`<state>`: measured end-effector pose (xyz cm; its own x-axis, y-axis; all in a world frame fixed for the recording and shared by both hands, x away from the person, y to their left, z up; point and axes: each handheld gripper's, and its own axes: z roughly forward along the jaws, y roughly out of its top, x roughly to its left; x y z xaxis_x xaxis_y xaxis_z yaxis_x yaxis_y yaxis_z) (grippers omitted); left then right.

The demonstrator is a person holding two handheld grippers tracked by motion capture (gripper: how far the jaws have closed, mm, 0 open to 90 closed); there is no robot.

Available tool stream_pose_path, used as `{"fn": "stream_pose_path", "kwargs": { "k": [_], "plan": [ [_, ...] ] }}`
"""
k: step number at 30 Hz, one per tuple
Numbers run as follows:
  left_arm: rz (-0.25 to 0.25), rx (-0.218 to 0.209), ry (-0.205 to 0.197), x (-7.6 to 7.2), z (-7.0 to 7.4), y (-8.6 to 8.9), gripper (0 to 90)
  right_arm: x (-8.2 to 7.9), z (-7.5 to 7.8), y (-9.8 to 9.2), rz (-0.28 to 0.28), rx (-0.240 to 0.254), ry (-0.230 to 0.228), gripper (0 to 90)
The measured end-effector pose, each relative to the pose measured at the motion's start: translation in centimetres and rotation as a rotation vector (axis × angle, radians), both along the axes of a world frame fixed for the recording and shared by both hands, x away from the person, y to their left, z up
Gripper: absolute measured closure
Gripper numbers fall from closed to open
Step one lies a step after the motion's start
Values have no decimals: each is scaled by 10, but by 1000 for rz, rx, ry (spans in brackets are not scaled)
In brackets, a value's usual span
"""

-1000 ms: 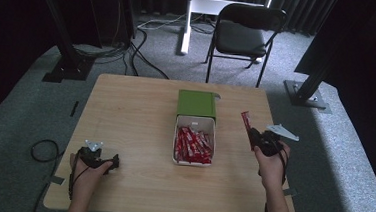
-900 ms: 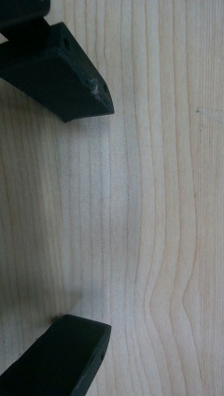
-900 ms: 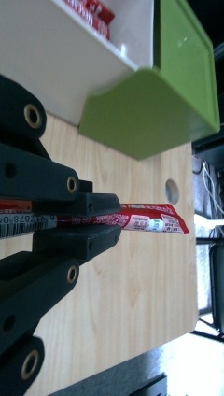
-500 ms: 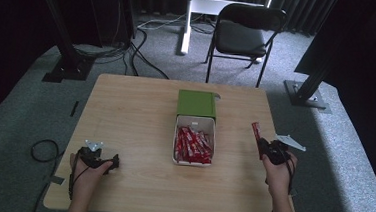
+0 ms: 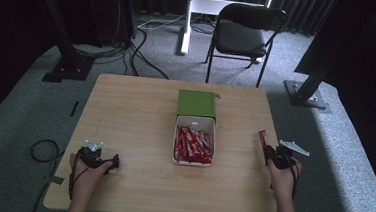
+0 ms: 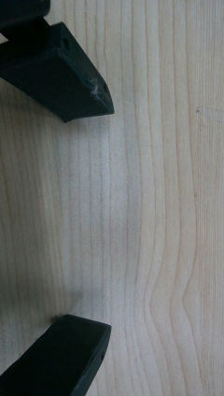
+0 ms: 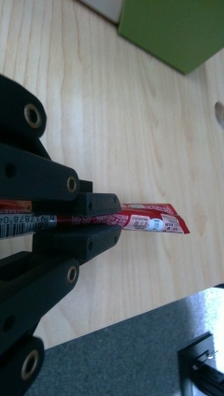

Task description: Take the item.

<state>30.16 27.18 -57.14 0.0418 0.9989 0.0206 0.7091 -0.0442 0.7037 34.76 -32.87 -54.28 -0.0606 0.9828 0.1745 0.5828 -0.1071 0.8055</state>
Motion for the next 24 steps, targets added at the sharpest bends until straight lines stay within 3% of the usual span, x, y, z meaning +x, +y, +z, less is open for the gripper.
{"fn": "stream_pose_path", "kwargs": {
  "k": [8,24],
  "plan": [
    [0,0,0,0,0,0,7,-1,-13,-12,-18,15,29,834],
    [0,0,0,0,0,0,8,-1,-30,-22,-36,-9,73,814]
  ]
}}
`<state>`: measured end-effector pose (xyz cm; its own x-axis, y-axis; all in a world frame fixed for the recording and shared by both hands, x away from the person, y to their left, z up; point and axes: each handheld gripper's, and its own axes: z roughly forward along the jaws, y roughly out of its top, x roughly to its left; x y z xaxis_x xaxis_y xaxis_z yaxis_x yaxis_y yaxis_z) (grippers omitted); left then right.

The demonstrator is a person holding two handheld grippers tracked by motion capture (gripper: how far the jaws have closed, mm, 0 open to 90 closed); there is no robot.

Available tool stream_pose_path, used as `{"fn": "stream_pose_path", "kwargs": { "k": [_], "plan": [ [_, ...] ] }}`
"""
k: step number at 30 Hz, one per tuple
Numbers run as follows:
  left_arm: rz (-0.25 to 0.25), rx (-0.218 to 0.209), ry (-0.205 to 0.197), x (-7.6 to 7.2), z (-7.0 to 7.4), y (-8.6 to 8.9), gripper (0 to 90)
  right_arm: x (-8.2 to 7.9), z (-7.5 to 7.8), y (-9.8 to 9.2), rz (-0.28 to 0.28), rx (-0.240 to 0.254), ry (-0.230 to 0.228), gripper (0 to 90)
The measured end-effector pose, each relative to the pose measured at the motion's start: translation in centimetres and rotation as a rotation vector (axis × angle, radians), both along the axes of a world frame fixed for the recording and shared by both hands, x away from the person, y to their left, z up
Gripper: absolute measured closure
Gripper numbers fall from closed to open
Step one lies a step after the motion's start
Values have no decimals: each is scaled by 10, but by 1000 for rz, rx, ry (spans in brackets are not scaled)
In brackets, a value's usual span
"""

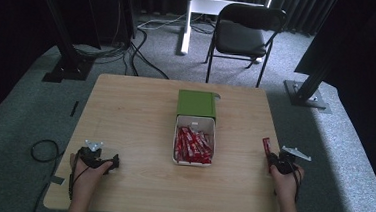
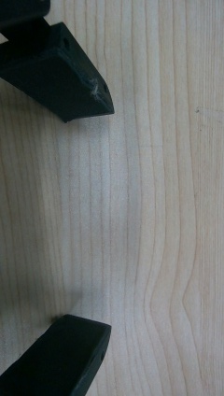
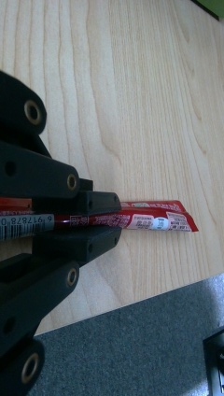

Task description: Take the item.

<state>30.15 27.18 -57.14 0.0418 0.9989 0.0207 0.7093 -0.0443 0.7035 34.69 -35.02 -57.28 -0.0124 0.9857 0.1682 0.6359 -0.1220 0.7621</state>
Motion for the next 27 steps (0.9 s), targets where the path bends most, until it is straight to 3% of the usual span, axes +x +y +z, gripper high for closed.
{"fn": "stream_pose_path", "kwargs": {
  "k": [8,15,23,27],
  "plan": [
    [0,0,0,0,0,0,7,-1,6,-2,-1,10,-17,714],
    [0,0,0,0,0,0,8,-4,14,1,42,21,-40,658],
    [0,0,0,0,0,0,8,-5,18,10,155,3,-44,556],
    [0,0,0,0,0,0,7,-5,18,12,185,-4,-41,506]
  ]
}}
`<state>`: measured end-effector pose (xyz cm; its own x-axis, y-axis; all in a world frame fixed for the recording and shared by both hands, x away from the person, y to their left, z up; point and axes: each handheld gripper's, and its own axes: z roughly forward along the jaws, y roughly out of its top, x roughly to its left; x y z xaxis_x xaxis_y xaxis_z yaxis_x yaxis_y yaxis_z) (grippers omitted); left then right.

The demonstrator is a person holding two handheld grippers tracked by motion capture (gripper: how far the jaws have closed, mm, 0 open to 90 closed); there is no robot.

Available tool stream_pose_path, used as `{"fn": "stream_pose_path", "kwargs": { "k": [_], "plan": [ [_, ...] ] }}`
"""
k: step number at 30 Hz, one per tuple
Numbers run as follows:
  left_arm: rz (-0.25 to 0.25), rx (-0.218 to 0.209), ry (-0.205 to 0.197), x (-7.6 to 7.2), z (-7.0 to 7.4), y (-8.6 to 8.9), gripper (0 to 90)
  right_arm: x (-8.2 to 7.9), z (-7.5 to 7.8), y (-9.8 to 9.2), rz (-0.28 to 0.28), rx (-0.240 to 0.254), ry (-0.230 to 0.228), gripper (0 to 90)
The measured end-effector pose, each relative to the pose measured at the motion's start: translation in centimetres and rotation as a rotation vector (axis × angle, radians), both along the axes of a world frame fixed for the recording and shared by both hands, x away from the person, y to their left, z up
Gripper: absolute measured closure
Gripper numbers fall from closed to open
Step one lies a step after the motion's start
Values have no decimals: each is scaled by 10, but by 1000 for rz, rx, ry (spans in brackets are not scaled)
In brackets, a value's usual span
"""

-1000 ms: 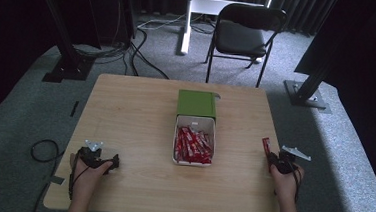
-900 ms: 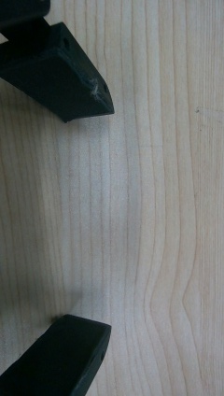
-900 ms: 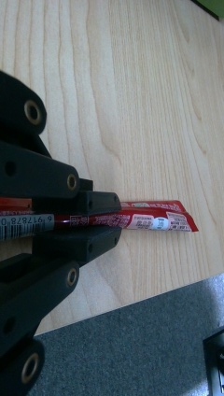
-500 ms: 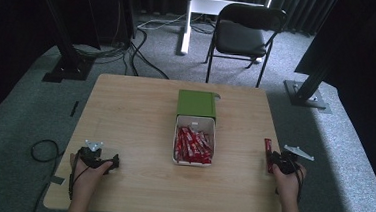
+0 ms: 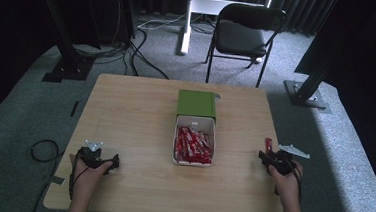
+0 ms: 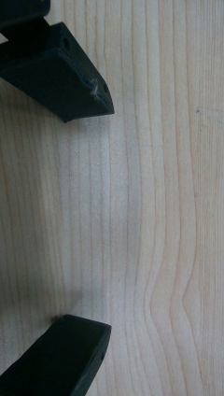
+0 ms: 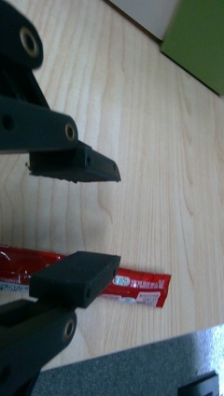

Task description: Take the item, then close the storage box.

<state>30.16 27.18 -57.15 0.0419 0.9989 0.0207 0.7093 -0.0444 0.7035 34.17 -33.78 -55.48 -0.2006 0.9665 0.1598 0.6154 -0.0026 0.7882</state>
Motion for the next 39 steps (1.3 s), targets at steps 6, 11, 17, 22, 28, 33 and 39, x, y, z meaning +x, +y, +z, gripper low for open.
{"fn": "stream_pose_path", "kwargs": {
  "k": [6,11,17,22,28,33,39],
  "plan": [
    [0,0,1,0,0,0,8,0,-4,5,43,8,24,412],
    [0,0,1,0,0,0,8,1,-6,11,90,1,18,355],
    [1,0,3,0,0,0,8,0,0,19,152,12,12,232],
    [-20,0,1,0,0,-1,9,0,1,25,186,5,22,179],
    [-105,-3,2,0,0,-8,9,0,-2,30,220,7,25,149],
    [-153,-5,-19,-1,8,-14,9,0,-1,30,235,8,16,149],
    [-258,-11,-51,-5,22,-32,9,-1,5,35,240,17,-5,149]
  ]
}}
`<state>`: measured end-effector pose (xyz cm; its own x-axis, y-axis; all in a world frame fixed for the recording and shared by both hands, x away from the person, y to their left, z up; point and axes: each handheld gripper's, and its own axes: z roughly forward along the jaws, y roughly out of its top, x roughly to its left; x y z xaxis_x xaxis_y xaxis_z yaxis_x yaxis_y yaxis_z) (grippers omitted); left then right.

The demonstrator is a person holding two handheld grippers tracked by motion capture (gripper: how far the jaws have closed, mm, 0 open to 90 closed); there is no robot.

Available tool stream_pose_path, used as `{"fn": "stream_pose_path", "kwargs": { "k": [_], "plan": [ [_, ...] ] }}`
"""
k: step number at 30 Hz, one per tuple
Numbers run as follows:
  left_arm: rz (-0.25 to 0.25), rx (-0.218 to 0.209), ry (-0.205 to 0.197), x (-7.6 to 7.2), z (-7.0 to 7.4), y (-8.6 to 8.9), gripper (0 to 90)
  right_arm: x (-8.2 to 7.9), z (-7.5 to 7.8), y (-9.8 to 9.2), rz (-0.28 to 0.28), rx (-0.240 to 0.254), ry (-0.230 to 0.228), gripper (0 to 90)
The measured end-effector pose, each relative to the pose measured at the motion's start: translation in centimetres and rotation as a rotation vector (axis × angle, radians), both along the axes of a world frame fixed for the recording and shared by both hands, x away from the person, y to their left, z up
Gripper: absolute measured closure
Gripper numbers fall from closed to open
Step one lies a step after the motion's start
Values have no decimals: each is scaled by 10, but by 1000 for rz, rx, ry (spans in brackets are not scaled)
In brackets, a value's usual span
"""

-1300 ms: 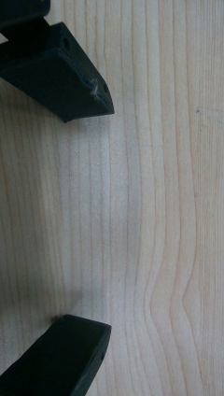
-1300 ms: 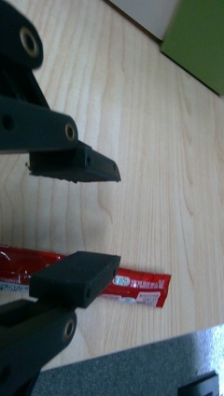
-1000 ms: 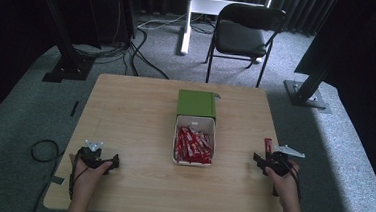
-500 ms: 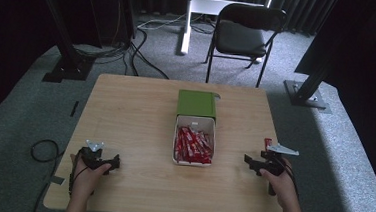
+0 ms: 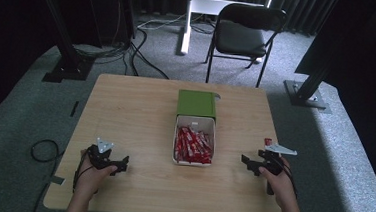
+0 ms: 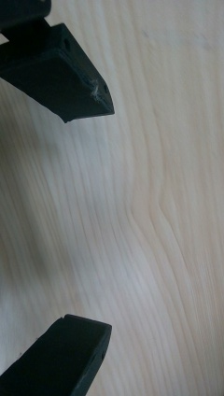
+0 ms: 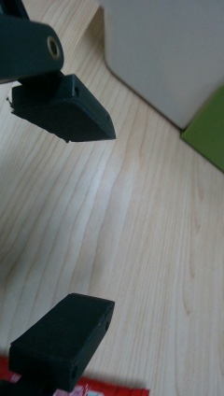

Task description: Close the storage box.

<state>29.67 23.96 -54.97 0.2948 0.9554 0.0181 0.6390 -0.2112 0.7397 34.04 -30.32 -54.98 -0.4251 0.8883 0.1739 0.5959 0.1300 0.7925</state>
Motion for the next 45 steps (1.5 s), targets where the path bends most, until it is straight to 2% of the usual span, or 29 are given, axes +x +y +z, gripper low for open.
{"fn": "stream_pose_path", "kwargs": {
  "k": [3,6,7,9,10,14,20,21,22,27,33,34,37,40,45],
  "plan": [
    [-51,-15,-19,-1,5,-11,9,-1,1,4,17,-18,-6,149],
    [-77,-12,-24,-1,7,-17,9,-2,3,8,32,-18,-5,149],
    [-103,-14,-35,-2,9,-23,10,-2,4,12,48,-14,-6,149],
    [-103,-14,-35,-2,9,-23,9,-3,4,13,53,-15,-7,149],
    [-133,-13,-51,-2,13,-30,9,-3,4,13,53,-15,-7,149],
    [-181,-31,-77,-3,18,-41,9,-5,10,23,91,-21,-18,140],
    [-254,-41,-95,-4,24,-57,9,-7,14,35,135,-17,-26,139],
    [-254,-41,-95,-4,24,-57,9,-7,14,35,135,-17,-26,139],
    [-277,-42,-101,-4,26,-61,9,-7,15,40,150,-2,-25,139],
    [-320,-46,-106,-4,27,-71,9,-9,18,49,190,-1,-37,139],
    [-343,-42,-132,-2,29,-77,9,-8,20,56,224,14,-45,139],
    [-356,-48,-142,-1,30,-80,9,-8,21,59,240,30,-52,139],
    [-370,-62,-163,0,33,-85,9,-8,22,62,258,28,-59,139],
    [-385,-74,-187,1,36,-89,9,-8,25,65,274,62,-64,142],
    [-430,-87,-228,2,40,-98,9,-9,27,71,312,68,-80,142]
  ]
}}
